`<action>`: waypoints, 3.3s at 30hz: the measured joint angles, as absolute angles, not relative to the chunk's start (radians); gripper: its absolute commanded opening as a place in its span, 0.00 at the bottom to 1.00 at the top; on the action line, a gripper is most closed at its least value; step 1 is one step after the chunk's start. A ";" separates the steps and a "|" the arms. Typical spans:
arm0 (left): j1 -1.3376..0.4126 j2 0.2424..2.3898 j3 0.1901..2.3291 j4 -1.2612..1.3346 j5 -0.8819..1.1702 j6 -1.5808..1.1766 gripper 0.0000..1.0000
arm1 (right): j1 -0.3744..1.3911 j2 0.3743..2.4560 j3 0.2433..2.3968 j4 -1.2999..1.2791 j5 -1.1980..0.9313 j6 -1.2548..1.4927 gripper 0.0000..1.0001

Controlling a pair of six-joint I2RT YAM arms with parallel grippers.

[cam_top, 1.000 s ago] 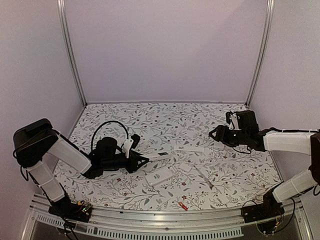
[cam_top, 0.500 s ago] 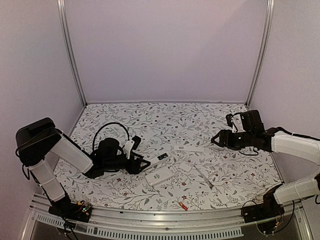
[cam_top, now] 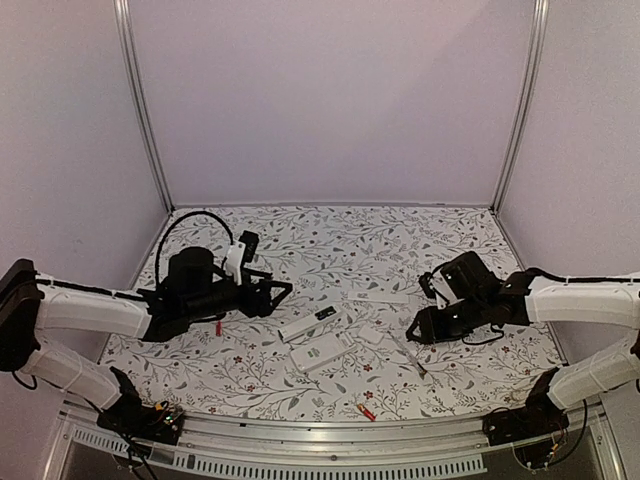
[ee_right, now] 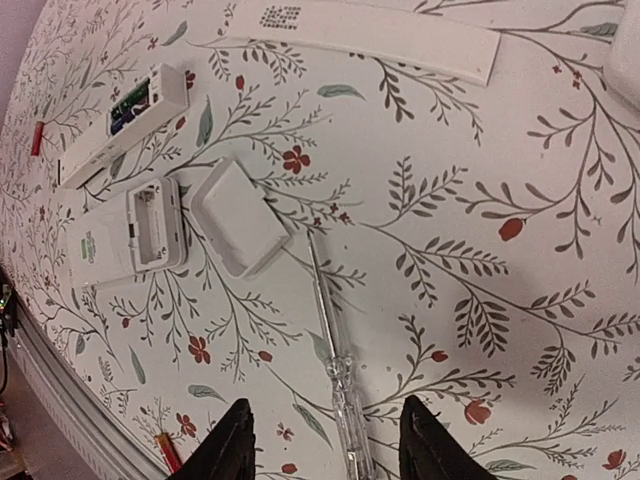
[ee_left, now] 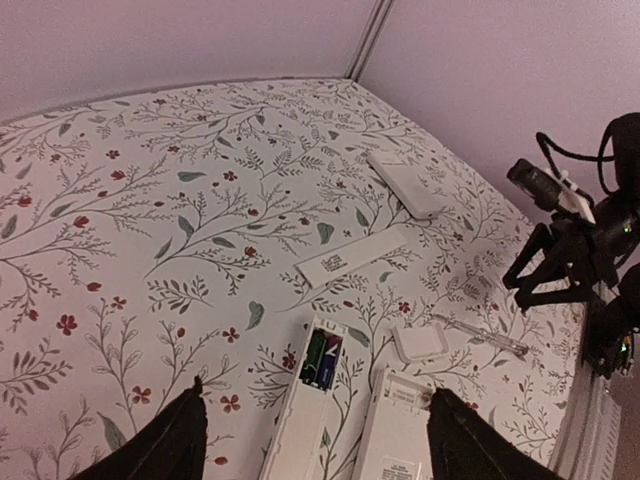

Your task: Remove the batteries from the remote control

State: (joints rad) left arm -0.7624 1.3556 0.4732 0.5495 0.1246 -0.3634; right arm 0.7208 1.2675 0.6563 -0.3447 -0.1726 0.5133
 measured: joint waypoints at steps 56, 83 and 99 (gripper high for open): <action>-0.851 1.303 0.749 0.431 0.435 -0.656 0.78 | 0.942 1.195 0.798 -0.031 -0.492 0.453 0.00; -0.890 1.354 0.766 0.580 0.563 -0.722 0.00 | 0.944 1.248 0.831 0.041 -0.544 0.413 0.58; -0.890 1.268 0.631 0.926 0.342 -0.756 0.00 | 0.944 1.143 0.653 0.586 -0.257 0.687 0.76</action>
State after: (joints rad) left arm -0.8902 1.2682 0.6308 0.9257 0.3420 -0.7555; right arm 0.9443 1.1427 0.6533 0.5858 -0.2565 0.6868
